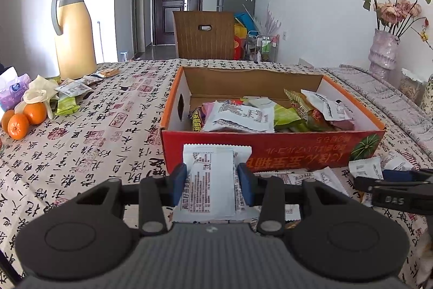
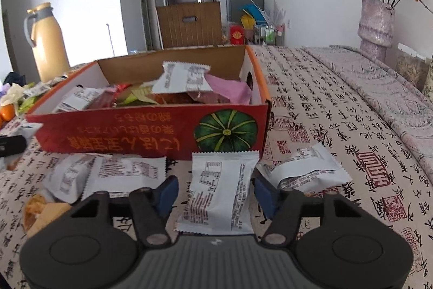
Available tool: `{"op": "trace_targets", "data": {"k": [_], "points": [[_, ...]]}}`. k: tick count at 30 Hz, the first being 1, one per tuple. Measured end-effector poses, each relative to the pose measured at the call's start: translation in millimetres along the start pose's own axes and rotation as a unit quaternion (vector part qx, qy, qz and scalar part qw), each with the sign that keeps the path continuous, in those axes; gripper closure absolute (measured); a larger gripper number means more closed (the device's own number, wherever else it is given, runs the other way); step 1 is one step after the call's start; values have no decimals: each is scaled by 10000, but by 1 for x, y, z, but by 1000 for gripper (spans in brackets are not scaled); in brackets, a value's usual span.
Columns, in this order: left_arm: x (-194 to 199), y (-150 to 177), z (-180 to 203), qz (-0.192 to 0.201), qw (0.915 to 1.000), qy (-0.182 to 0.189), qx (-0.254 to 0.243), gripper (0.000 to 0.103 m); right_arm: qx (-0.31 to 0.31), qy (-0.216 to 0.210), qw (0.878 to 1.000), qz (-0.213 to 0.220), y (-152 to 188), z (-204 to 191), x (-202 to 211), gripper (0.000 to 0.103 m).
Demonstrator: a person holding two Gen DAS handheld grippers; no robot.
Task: Organize snacks
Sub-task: 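Hold the white packet in the left tool while the right tool grasps a white packet, then carry both white packets into the cardboard box and open both tools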
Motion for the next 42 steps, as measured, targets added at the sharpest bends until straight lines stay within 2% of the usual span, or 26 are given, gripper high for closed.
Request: {"op": "trace_targets", "data": {"k": [4,12,26,35,42], "points": [[-2,1,2,-20,10000,29,22,61,60,62,9998,-170,4,-2,-9,50],[-4,2,6,-42,10000,67,25,61,115,48,9999,-54,6,-2,-4,57],[-1,-8,8,96,9999,98,26,61,141,-85,9989,439,-4,-8,27,57],[-2,-28,19,319,9994,113,-114,61,286,-289,9957,838,-31,-26,38,57],[-14,-48,26,420,9989,60,-217,61,370,-408,9925,1087,-58,-39,32,57]]}}
Point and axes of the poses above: each gripper's, at about its wrist camera, not at the fingertips, and x roughly against the way its jaws point, z to its right, y to its underside, the point moved 4 cm from there along -x, roughly the way its jaws point, and after that the axes turned 1 degree about z, right-handed, at the moved point
